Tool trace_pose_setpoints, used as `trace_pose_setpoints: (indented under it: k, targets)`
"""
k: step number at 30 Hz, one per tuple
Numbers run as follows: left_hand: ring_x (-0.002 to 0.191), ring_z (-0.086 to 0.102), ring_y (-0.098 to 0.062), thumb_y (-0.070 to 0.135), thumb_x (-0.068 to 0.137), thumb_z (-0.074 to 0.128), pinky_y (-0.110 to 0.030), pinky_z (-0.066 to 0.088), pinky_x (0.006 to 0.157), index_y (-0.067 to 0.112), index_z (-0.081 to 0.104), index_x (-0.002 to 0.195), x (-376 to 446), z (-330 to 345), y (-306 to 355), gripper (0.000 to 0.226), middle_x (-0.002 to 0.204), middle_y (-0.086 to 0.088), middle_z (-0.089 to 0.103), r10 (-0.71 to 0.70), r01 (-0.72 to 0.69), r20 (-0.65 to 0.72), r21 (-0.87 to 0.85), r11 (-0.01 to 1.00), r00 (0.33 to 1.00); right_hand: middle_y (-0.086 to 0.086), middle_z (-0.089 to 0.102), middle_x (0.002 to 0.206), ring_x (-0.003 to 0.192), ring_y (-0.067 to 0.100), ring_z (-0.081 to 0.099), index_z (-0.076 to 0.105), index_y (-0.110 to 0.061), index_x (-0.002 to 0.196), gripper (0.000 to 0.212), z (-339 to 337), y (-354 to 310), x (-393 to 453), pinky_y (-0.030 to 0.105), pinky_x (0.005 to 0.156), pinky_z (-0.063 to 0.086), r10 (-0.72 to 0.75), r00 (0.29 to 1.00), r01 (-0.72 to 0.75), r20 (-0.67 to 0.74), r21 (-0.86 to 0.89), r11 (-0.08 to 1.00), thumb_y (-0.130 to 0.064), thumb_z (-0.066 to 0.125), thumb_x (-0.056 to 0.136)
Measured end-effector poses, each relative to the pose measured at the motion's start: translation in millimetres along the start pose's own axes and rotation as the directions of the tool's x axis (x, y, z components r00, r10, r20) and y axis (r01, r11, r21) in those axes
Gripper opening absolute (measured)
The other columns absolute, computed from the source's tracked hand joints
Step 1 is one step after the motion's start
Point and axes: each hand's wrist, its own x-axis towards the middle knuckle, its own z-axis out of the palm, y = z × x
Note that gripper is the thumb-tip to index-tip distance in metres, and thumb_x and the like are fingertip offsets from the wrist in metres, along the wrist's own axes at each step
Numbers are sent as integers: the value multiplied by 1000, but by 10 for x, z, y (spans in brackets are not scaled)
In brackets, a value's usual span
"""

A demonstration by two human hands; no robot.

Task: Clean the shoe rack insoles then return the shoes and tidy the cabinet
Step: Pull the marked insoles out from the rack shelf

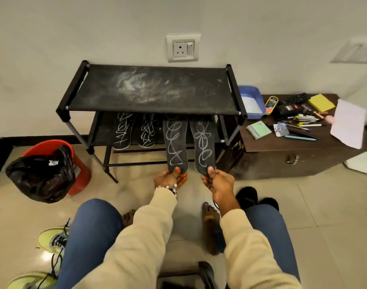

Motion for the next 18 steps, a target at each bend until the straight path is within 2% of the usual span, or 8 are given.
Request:
trace_pose_setpoints:
  k: [4, 7, 10, 12, 14, 16, 18]
  targets:
    - [64, 65, -27, -1, 91, 59, -39, 59, 68, -7, 58, 112, -353, -171, -250, 22, 84, -20, 67, 4, -4, 4, 77, 997, 1000, 10, 62, 74, 58, 18, 56, 59, -4, 110, 17, -356, 198, -431, 24, 55, 49, -40, 998, 38, -47, -53, 998, -6, 56, 94]
    - [62, 63, -28, -3, 91, 59, -39, 59, 67, -1, 58, 118, -551, -320, -473, 27, 92, -22, 66, 18, -19, 5, 134, 991, 1000, 12, 59, 71, 54, 18, 51, 58, 3, 112, 19, -613, 360, -627, 28, 52, 46, -29, 993, 15, -118, -119, 993, -3, 53, 95]
    - [62, 62, -30, -5, 90, 59, -42, 58, 69, 6, 59, 119, -697, -497, -743, 31, 102, -27, 66, 1, 10, -55, 198, 980, 998, 20, 63, 89, 58, 24, 54, 56, 4, 115, 22, -872, 568, -754, 31, 49, 46, 131, 981, -155, -140, -184, 971, -1, 49, 95]
    - [61, 62, -31, -4, 91, 58, -43, 58, 67, 6, 59, 117, -749, -590, -906, 29, 101, -26, 66, -35, 62, -122, 221, 973, 992, 24, 63, 105, 65, 30, 59, 54, 2, 120, 26, -1026, 712, -772, 32, 45, 48, 233, 962, -260, -144, -208, 943, 0, 46, 96]
    - [63, 62, -33, -4, 91, 56, -43, 58, 67, 5, 59, 116, -745, -654, -1045, 27, 100, -23, 64, -85, 124, -186, 214, 969, 979, 27, 62, 111, 70, 36, 61, 53, 5, 122, 28, -1158, 855, -720, 29, 40, 49, 290, 940, -325, -179, -222, 919, 3, 44, 95]
    - [68, 61, -36, -4, 92, 53, -45, 57, 70, 2, 58, 117, -674, -710, -1155, 26, 104, -24, 61, -145, 192, -236, 191, 963, 961, 27, 62, 109, 63, 33, 57, 54, 7, 119, 27, -1264, 992, -635, 27, 34, 47, 338, 913, -383, -230, -188, 905, 4, 45, 94]
    - [76, 62, -40, -1, 94, 50, -50, 55, 77, 0, 56, 117, -529, -721, -1273, 24, 108, -26, 60, -203, 259, -271, 190, 947, 941, 22, 60, 100, 67, 31, 57, 52, 4, 118, 25, -1359, 1112, -493, 31, 37, 50, 404, 879, -441, -253, -112, 891, 3, 44, 95]
